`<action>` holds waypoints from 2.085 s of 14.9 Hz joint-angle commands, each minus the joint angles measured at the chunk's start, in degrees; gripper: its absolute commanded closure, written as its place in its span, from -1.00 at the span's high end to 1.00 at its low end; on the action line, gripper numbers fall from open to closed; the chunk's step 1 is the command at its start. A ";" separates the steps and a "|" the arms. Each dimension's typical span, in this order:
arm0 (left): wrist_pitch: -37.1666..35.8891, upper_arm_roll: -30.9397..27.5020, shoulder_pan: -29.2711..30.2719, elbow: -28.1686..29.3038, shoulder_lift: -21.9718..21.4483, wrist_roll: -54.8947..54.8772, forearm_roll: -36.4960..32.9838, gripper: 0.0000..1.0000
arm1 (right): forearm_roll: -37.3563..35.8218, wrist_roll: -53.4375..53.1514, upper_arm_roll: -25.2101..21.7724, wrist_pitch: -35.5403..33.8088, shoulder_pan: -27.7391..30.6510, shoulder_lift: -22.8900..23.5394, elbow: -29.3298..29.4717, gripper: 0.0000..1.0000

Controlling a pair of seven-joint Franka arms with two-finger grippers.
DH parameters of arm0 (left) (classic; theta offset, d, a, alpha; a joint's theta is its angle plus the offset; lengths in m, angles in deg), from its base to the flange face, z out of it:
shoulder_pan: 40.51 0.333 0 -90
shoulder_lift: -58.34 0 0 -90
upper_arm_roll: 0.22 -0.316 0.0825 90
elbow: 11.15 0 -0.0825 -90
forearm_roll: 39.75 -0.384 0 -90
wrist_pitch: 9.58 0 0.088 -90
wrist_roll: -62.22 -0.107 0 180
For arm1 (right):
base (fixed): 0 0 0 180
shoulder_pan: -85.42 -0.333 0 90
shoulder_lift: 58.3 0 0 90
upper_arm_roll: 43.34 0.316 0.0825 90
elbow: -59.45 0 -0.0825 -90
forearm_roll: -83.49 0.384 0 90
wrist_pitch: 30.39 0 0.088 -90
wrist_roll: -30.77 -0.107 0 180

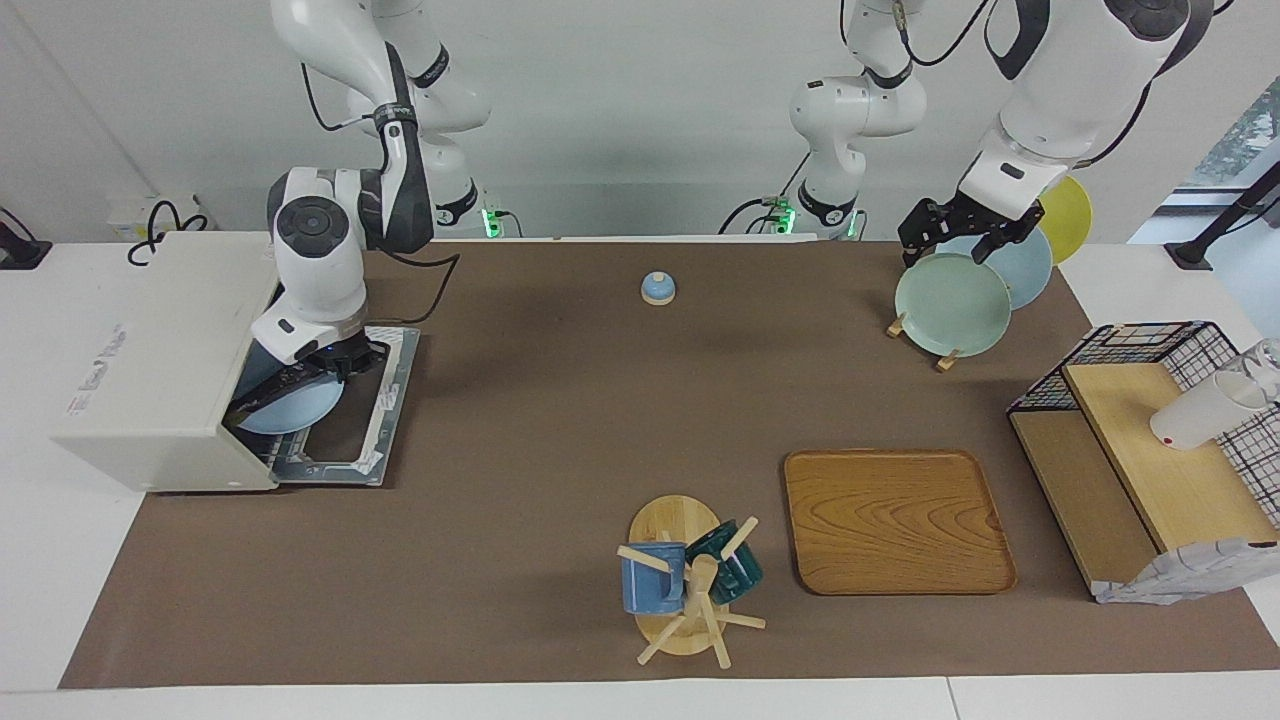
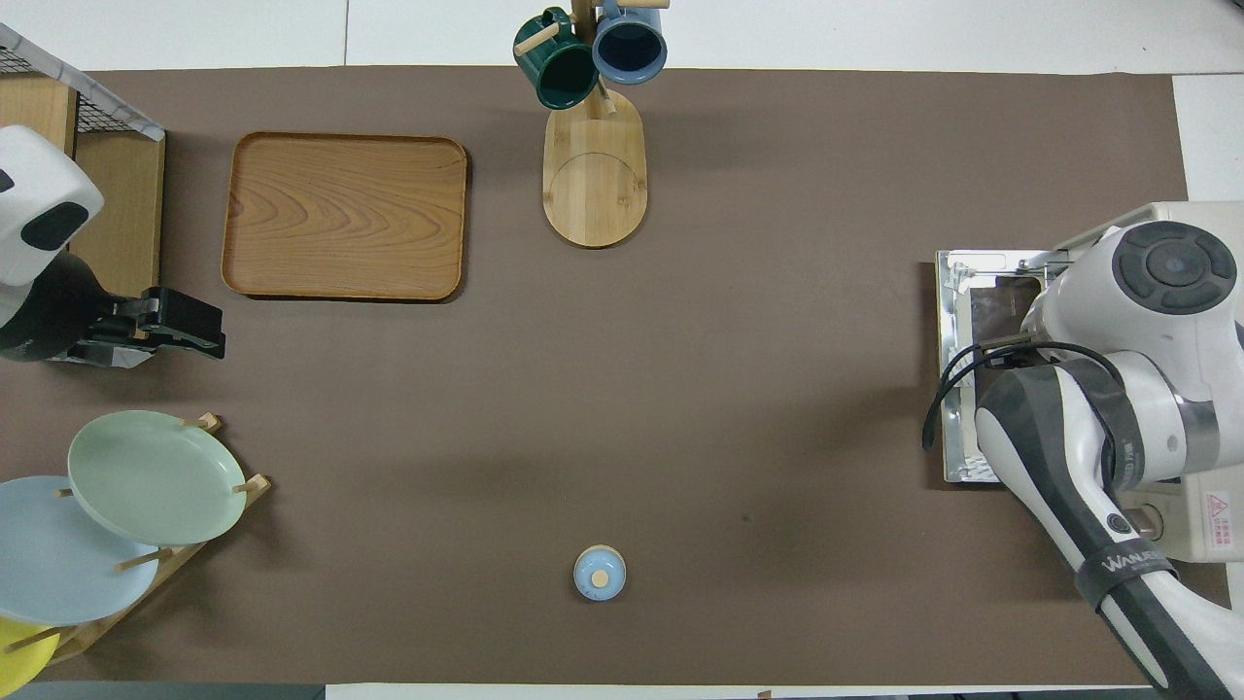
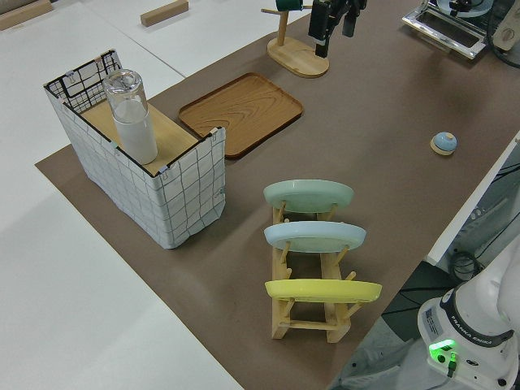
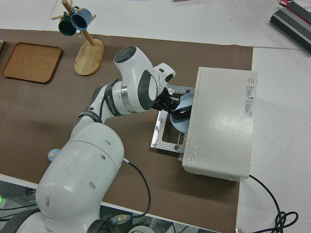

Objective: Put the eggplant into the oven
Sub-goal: 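Push the plate into the oven and open the right gripper, then withdraw the right gripper out of the oven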

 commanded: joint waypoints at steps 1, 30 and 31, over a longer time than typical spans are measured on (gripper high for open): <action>-0.68 0.56 0.91 -0.17 -0.24 -0.30 -0.83 1.00 | 3.40 3.43 0.74 1.56 1.94 -1.91 -3.35 -1.00; 1.52 0.47 2.58 -0.52 -0.33 -0.30 -1.01 1.00 | 11.59 3.87 1.27 -5.57 -2.70 2.31 9.05 -1.00; 0.47 0.47 2.58 -0.61 -0.33 -0.30 -1.09 1.00 | 11.59 3.78 1.27 -3.20 -3.15 2.31 8.44 -1.00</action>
